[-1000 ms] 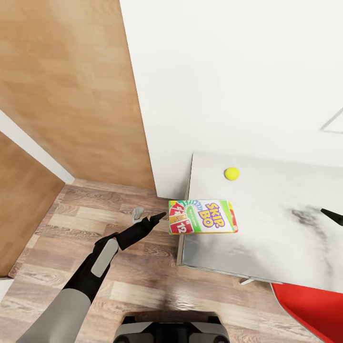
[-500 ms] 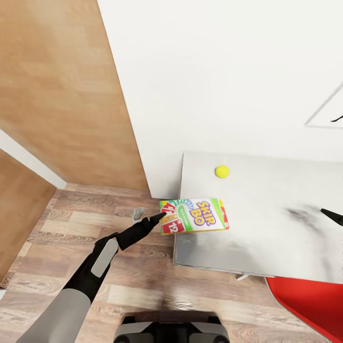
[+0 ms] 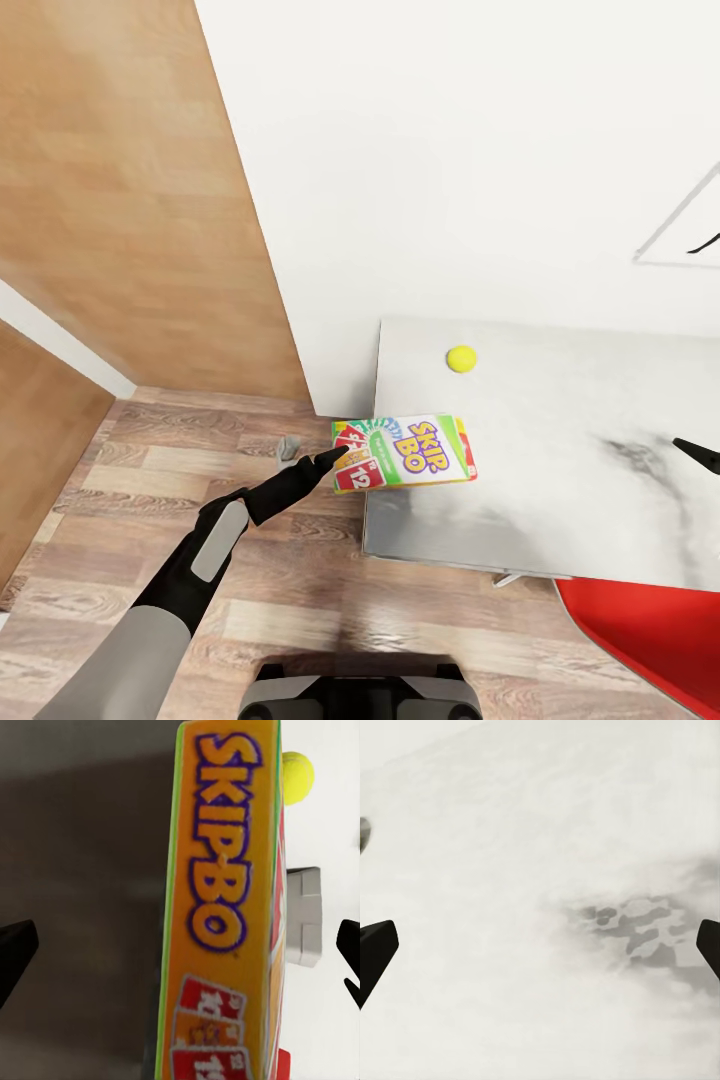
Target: Put all the toys in the child's room - the three board games (two on the bed and one on the table), the two jigsaw puzzles on the table, and the tennis ball on the table - inside the toy box on the table in the child's room.
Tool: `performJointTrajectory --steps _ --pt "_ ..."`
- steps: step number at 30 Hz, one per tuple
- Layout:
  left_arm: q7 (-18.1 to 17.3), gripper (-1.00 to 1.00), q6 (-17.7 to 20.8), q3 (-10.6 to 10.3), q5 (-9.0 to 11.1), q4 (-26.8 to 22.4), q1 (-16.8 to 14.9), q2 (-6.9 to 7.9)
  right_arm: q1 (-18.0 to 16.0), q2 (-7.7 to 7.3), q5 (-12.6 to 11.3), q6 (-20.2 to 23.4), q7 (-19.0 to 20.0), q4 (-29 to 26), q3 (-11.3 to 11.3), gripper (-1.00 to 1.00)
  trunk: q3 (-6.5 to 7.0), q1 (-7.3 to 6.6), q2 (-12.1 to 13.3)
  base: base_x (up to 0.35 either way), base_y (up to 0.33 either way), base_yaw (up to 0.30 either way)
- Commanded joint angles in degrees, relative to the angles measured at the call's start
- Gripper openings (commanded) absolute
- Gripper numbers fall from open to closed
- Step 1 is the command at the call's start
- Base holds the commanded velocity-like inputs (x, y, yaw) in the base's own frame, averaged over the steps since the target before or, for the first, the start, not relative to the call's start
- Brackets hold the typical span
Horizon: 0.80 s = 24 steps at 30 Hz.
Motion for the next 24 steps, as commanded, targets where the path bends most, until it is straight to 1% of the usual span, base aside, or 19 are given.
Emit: performJointTrajectory --steps 1,20,24 --pt "0.1 1.0 0.5 0.0 0.5 0.0 0.0 0.0 -0.1 0.0 0.1 0.3 0.3 0.0 -0.1 1.0 -0.07 0.03 -0.1 0.0 0.0 -0.012" --pt "0.1 1.0 0.5 0.0 0.4 0.1 0.0 0.0 0.0 0.0 0.1 0.3 0.3 0.0 -0.1 1.0 -0.07 0.03 -0.1 0.0 0.0 -0.004" --pt "0.1 1.0 0.5 0.0 0.4 0.1 0.0 0.0 0.0 0.0 0.1 0.3 0.3 0.0 -0.1 1.0 -0.07 0.03 -0.1 0.0 0.0 -0.047"
